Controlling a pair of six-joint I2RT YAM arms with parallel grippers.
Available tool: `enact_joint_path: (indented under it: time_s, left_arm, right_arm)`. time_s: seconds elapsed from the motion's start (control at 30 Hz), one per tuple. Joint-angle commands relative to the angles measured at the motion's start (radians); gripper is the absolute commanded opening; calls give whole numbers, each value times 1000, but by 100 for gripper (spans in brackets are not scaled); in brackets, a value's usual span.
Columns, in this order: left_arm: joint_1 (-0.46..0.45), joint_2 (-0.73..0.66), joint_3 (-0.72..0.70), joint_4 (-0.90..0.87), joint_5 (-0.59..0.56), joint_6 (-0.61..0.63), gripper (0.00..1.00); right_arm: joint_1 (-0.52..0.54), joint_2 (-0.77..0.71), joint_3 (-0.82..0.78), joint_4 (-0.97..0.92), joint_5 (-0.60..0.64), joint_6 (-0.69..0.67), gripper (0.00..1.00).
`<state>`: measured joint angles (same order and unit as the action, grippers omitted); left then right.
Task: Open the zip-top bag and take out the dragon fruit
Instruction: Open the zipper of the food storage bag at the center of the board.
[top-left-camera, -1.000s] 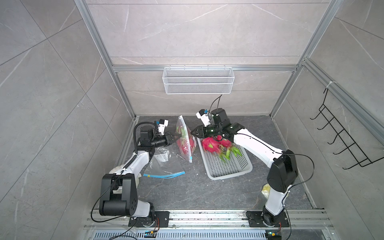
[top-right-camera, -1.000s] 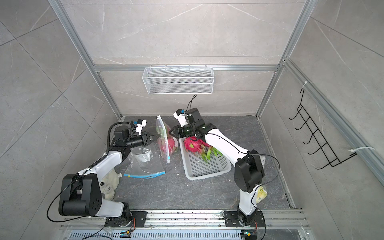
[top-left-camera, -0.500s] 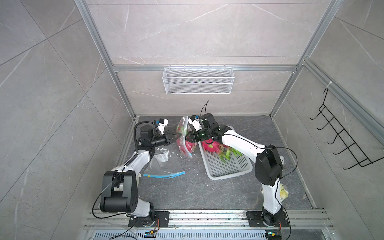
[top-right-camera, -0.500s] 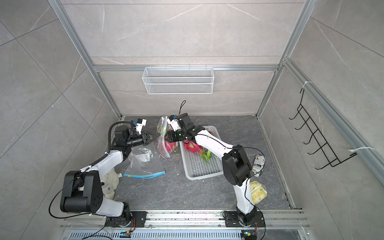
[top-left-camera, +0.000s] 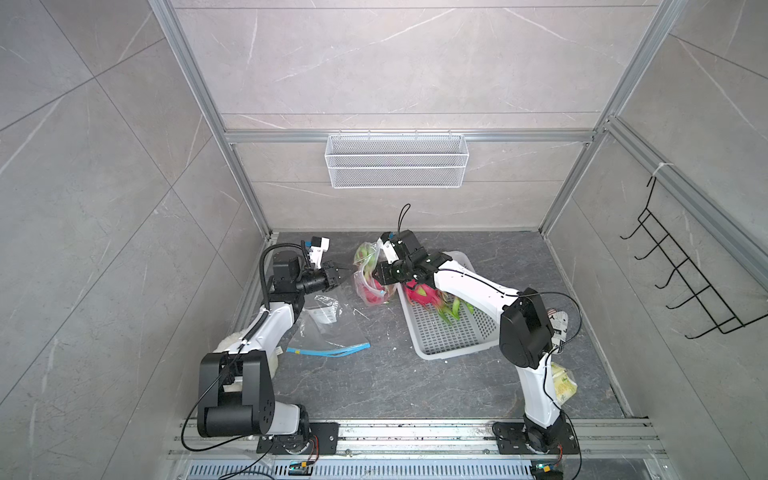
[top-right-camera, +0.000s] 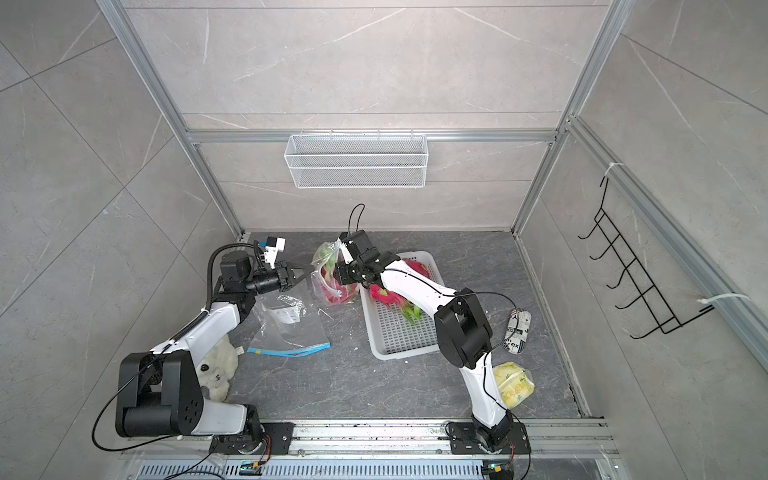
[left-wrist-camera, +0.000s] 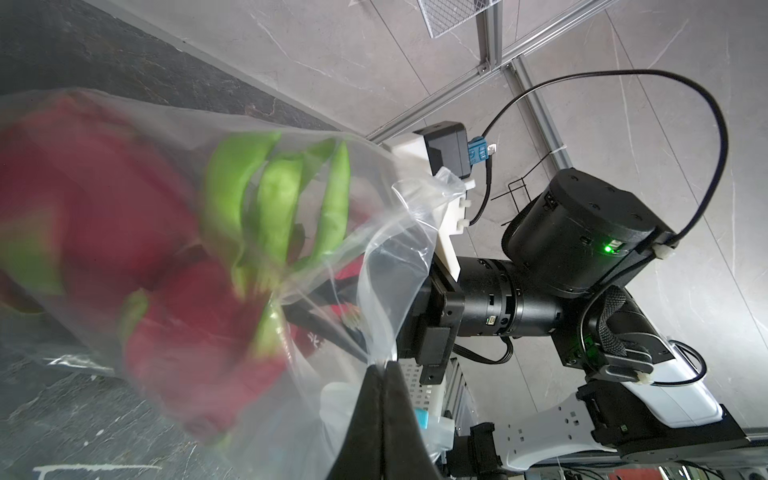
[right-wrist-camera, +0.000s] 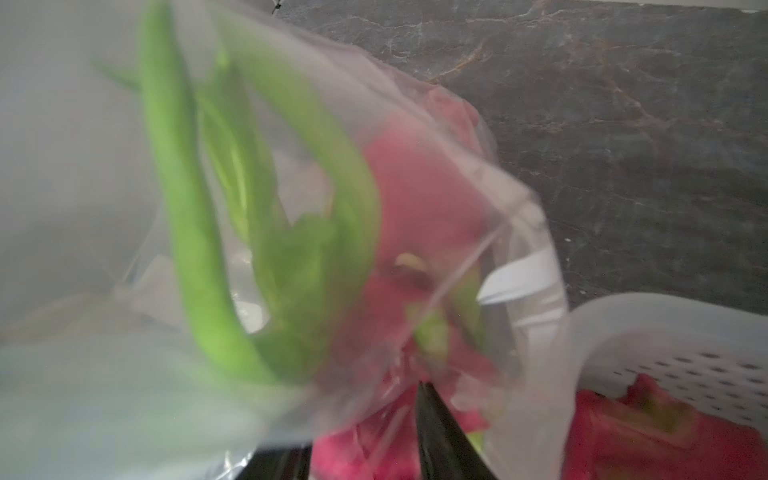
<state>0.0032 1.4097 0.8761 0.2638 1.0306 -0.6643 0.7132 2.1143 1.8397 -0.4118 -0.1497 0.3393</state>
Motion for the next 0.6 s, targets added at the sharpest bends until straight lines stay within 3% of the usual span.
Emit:
enact_joint_path:
  time_s: [0.0,0.33,0.57]
  left_arm:
    - [18,-50,40,-37,41,51,0]
    - [-41,1,1,79,22,-22,0]
    - [-87,35,3,185,2,-94,0]
  right_arm:
    - [-8,-5,9,-63,104,-15,42]
    - [-5,-239,-74,-43,-113,2,38]
    - [27,-300,-128,11,-173,51,24]
